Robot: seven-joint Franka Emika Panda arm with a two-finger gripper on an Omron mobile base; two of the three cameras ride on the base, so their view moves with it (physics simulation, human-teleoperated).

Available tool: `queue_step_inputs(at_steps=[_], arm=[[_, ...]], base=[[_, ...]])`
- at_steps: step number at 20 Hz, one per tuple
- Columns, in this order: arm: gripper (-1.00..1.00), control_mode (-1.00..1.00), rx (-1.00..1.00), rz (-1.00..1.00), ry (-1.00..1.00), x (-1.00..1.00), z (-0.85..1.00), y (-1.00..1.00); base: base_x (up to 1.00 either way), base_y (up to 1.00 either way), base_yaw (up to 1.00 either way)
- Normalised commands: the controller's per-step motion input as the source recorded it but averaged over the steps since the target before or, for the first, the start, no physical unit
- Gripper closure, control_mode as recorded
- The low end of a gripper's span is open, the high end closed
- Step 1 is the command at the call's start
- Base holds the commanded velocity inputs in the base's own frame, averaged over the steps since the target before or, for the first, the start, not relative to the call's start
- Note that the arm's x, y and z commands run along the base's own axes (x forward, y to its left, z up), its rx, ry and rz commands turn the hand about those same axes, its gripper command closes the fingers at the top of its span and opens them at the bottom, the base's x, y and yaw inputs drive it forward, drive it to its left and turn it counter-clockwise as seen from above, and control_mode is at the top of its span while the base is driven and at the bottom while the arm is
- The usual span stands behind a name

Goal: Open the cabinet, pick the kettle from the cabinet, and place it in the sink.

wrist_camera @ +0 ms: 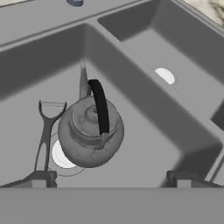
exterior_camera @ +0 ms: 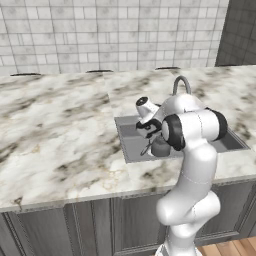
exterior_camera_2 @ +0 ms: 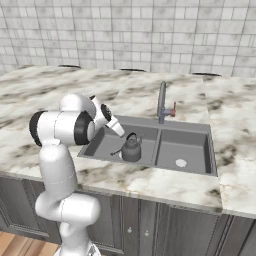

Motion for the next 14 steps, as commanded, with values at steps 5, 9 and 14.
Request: queue_step_inputs(at_steps=[5, 9, 14], arm=[[-1.0, -1.0, 0.2, 0.23, -0.17, -0.22, 0.29, 0.0], [-1.0, -1.0, 0.12, 0.19, -0.09, -0.17, 0.39, 0.0], [-1.0, -1.0, 0.06, 0.2, -0.05, -0.17, 0.42, 0.0]], base=[[0.0, 0.0, 0.0], [0.0, 0.0, 0.0], [0.0, 0.0, 0.0]])
